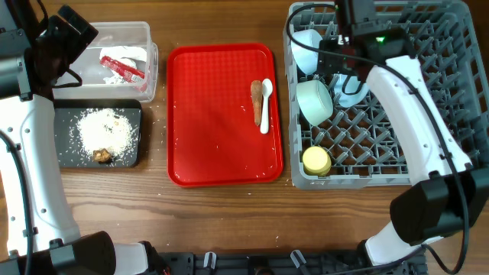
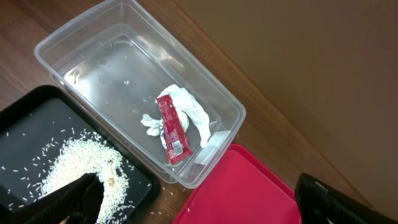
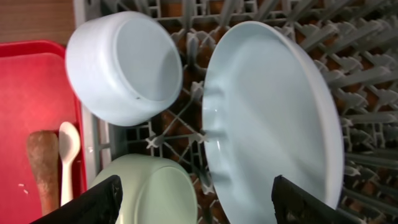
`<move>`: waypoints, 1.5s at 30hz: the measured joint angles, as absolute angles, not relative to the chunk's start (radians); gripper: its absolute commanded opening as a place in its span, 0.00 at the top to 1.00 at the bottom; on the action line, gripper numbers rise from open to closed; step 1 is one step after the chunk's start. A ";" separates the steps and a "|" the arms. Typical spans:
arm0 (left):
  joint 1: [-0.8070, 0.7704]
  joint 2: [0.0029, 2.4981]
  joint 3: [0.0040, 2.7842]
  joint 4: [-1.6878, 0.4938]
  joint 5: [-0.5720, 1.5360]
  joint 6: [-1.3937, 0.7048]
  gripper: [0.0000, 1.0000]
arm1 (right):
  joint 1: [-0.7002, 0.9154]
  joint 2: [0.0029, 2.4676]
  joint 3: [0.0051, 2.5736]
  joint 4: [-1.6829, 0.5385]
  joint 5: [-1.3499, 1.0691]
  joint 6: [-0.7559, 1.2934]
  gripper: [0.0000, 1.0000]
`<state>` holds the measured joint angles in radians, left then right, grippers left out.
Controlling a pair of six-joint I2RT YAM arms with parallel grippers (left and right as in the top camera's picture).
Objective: Sort waste into correct bins and load items into the dishwasher rack
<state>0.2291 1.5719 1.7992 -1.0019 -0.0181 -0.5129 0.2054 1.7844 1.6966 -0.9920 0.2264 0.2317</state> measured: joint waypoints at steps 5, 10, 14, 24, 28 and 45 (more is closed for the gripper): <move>0.229 1.572 1.799 -1.002 -0.018 -0.513 0.00 | 0.186 1.766 1.699 -0.992 0.224 0.242 0.18; 0.229 1.572 1.799 -1.002 -0.018 -0.513 0.00 | 0.193 1.698 1.757 -0.942 0.044 0.208 0.24; 0.229 1.572 1.799 -1.002 -0.018 -0.513 0.00 | 0.287 1.662 1.774 -0.904 -0.063 0.224 0.26; 0.229 1.572 1.799 -1.002 -0.018 -0.513 0.00 | 0.466 1.850 1.774 -0.908 -0.071 0.321 0.24; 0.229 1.572 1.799 -1.002 -0.018 -0.513 0.00 | 0.477 1.866 1.774 -0.889 -0.070 0.336 0.25; 0.229 1.572 1.799 -1.002 -0.018 -0.513 0.00 | 0.553 1.909 1.670 -0.822 0.075 0.438 0.34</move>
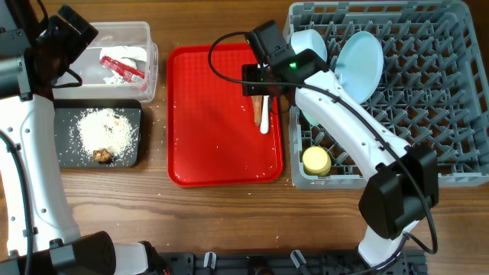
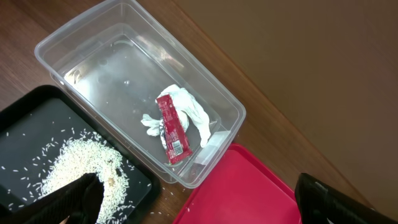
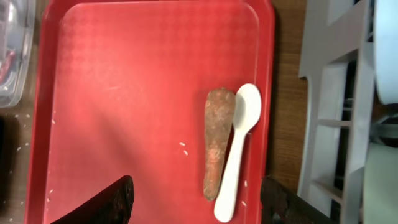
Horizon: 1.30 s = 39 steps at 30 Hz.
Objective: Sort waste into correct bins and load items into the dishwasher rack
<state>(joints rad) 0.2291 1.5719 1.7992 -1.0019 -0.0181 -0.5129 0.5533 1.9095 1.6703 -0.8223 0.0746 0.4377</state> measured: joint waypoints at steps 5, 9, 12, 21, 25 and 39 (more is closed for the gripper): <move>0.229 1.572 1.799 -1.001 -0.018 -0.513 0.00 | 0.552 1.909 1.670 -0.805 0.084 0.453 0.37; 0.229 1.572 1.799 -0.994 -0.017 -0.513 0.00 | 0.553 1.917 1.670 -0.805 0.088 0.479 0.39; 0.229 1.572 1.799 -0.994 -0.017 -0.513 0.00 | 0.556 1.966 1.670 -0.784 0.091 0.499 0.39; 0.229 1.572 1.799 -0.994 -0.017 -0.513 0.00 | 0.557 2.087 1.668 -0.735 0.091 0.513 0.40; 0.229 1.572 1.799 -0.994 -0.018 -0.513 0.00 | 0.557 2.111 1.668 -0.702 0.091 0.513 0.40; 0.229 1.572 1.799 -0.994 -0.017 -0.513 0.00 | 0.557 2.207 1.668 -0.671 -0.015 0.512 0.40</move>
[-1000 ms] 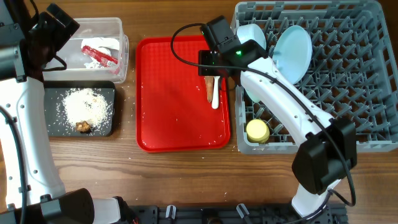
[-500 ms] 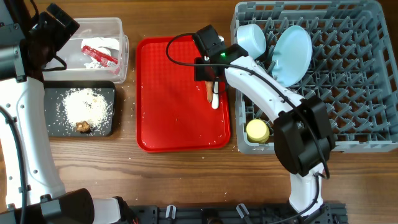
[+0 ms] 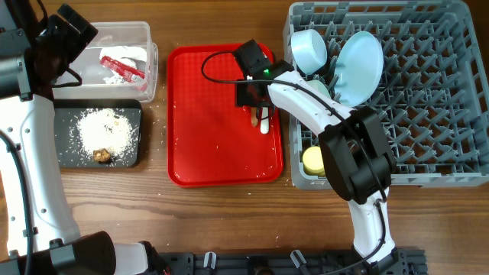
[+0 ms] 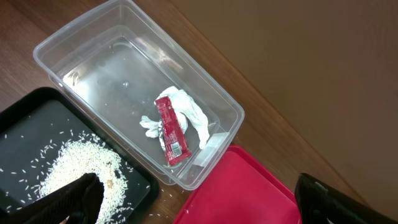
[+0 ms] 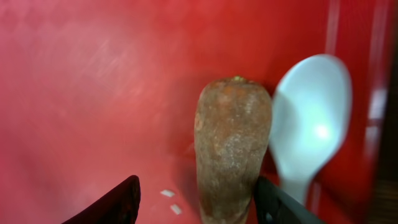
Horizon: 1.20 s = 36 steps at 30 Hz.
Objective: Sort waste into correct bins and load items into the dishwasher rack
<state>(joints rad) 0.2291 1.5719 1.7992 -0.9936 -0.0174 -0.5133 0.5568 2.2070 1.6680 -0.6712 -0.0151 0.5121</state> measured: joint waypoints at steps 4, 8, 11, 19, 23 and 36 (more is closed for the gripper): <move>0.229 1.572 1.799 -0.994 -0.017 -0.513 0.00 | 0.569 2.208 1.668 -0.671 -0.114 0.507 0.40; 0.229 1.572 1.799 -0.994 -0.017 -0.513 0.00 | 0.625 2.209 1.668 -0.651 -0.201 0.443 0.36; 0.229 1.572 1.799 -1.008 -0.016 -0.513 0.00 | 0.664 2.209 1.676 -0.665 -0.234 0.405 0.35; 0.145 1.622 1.800 -1.071 0.091 -0.410 0.01 | 0.444 1.992 1.826 -0.831 -0.254 0.366 0.22; 0.008 1.731 1.800 -1.085 0.130 -0.268 0.01 | 0.239 1.765 1.865 -0.860 -0.234 0.357 0.15; -0.314 2.033 1.800 -1.114 0.145 0.138 0.00 | 0.136 1.683 1.871 -1.007 -0.228 0.334 0.00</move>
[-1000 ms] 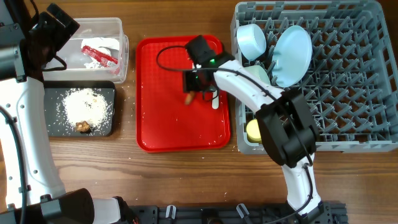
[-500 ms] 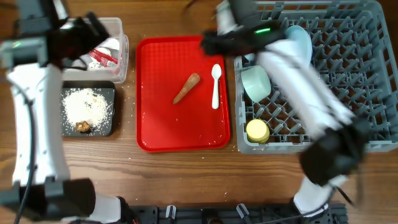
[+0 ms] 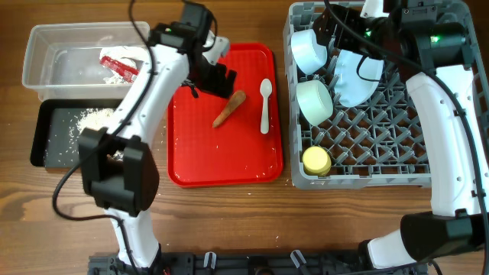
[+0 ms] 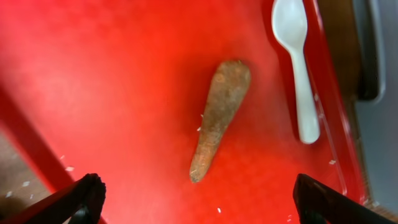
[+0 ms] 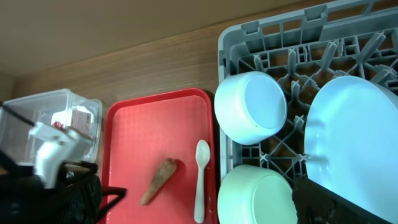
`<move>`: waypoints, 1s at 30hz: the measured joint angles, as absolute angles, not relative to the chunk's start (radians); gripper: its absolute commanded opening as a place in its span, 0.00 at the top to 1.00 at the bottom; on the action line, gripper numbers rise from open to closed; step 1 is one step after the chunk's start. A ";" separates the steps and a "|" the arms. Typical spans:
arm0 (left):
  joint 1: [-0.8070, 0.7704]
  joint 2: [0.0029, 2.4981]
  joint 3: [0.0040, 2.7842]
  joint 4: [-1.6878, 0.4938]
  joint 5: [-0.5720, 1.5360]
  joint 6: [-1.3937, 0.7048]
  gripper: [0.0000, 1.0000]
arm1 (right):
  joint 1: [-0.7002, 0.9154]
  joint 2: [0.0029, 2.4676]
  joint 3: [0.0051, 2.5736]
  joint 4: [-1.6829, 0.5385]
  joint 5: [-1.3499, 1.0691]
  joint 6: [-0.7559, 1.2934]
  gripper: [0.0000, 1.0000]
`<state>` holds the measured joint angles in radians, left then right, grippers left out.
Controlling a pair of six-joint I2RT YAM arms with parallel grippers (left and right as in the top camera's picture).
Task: Sort waste into correct bins and load items into the dishwasher rack
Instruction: 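Reach the left gripper to the carrot on the red tray and grasp it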
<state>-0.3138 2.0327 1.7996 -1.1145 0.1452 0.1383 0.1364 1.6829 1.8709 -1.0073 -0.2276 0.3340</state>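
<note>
A brown carrot (image 3: pixel 229 109) lies tilted on the red tray (image 3: pixel 199 156), with a white spoon (image 3: pixel 265 103) a little to its right. My left gripper (image 3: pixel 212 76) hovers open just above the carrot's upper left; in the left wrist view the carrot (image 4: pixel 221 115) and spoon (image 4: pixel 298 93) lie ahead of the spread fingers (image 4: pixel 87 194), nothing between them. My right gripper (image 3: pixel 340 34) stands open and empty high over the left end of the grey dishwasher rack (image 3: pixel 397 153). From there it sees the carrot (image 5: pixel 158 180) and spoon (image 5: pixel 201 180).
The rack holds a white bowl (image 3: pixel 308 50), a green bowl (image 3: pixel 315 101), a pale blue plate (image 3: pixel 359 76) and a yellow cup (image 3: pixel 316 160). At the left stand a clear bin (image 3: pixel 53 46) with a red wrapper (image 3: pixel 120 67) and a black tray (image 3: pixel 53 145) of rice.
My right gripper has left the carrot and is now high over the rack. My left gripper has come from the bins to the tray. The carrot lies tilted, further left of the spoon.
My right gripper was open over the plate in the rack, then over the tray, then low around the carrot beside the spoon. Now it is back over the rack, empty. The carrot has turned and shifted left, and my left gripper hangs over it.
</note>
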 measured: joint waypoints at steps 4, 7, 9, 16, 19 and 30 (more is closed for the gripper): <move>-0.324 2.056 1.800 -1.115 0.136 0.176 0.00 | 0.136 1.683 1.871 -1.023 -0.228 0.335 0.00; -0.324 2.056 1.800 -1.114 0.125 0.183 0.00 | 0.136 1.683 1.871 -1.046 -0.228 0.336 0.00; -0.324 2.056 1.800 -1.107 0.124 0.183 0.00 | 0.136 1.683 1.871 -1.053 -0.228 0.336 0.00; -0.323 2.056 1.800 -1.073 0.120 0.183 0.00 | 0.136 1.683 1.871 -1.061 -0.228 0.336 0.00; -0.323 2.056 1.800 -1.067 0.117 0.191 0.00 | 0.136 1.683 1.871 -1.062 -0.228 0.336 0.00; -0.322 2.058 1.800 -1.067 0.109 0.311 0.00 | 0.136 1.683 1.871 -1.084 -0.228 0.334 0.00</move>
<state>-0.3222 2.0583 1.7996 -1.0668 0.1093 0.3107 0.1364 1.6829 1.8706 -1.0836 -0.2279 0.3340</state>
